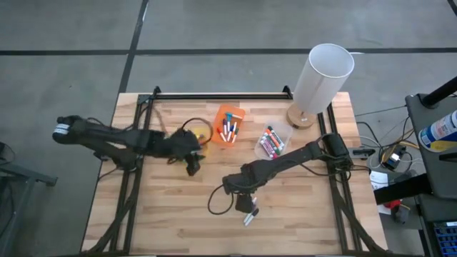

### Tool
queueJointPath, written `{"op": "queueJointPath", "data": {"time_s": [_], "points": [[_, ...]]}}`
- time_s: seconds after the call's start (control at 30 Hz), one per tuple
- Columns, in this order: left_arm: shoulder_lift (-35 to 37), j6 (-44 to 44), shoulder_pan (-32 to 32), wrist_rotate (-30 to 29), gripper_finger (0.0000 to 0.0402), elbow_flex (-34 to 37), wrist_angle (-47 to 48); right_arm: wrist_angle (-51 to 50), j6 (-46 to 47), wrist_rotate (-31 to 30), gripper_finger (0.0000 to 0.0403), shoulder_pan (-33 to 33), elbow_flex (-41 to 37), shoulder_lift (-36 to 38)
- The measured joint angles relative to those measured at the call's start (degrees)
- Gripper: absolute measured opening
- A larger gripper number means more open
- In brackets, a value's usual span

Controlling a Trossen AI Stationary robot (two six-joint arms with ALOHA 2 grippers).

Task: Pick & Place Markers
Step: Put the blue pen into the orange bin

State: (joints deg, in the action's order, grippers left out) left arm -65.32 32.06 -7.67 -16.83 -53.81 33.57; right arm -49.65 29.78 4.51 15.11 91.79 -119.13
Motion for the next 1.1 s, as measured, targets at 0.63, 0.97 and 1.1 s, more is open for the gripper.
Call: {"op": "queueJointPath", "data": {"time_s": [0.63, 0.97, 1.1], "points": [[8.5, -26.8, -32.0, -24.9, 0.0179, 27.5, -80.8, -0.5, 17.2, -7.3, 0.0226, 0.4, -0.3, 0.0], [8.4, -17.9, -31.9, -23.4, 0.0179, 32.1, -85.1, -0.5, 25.6, -5.8, 0.0226, 0.7, -3.9, 0.0], [8.4, -18.1, -31.9, -21.1, 0.0179, 32.0, -85.2, 1.1, 26.2, -5.7, 0.0226, 0.8, -5.1, 0.0]]}}
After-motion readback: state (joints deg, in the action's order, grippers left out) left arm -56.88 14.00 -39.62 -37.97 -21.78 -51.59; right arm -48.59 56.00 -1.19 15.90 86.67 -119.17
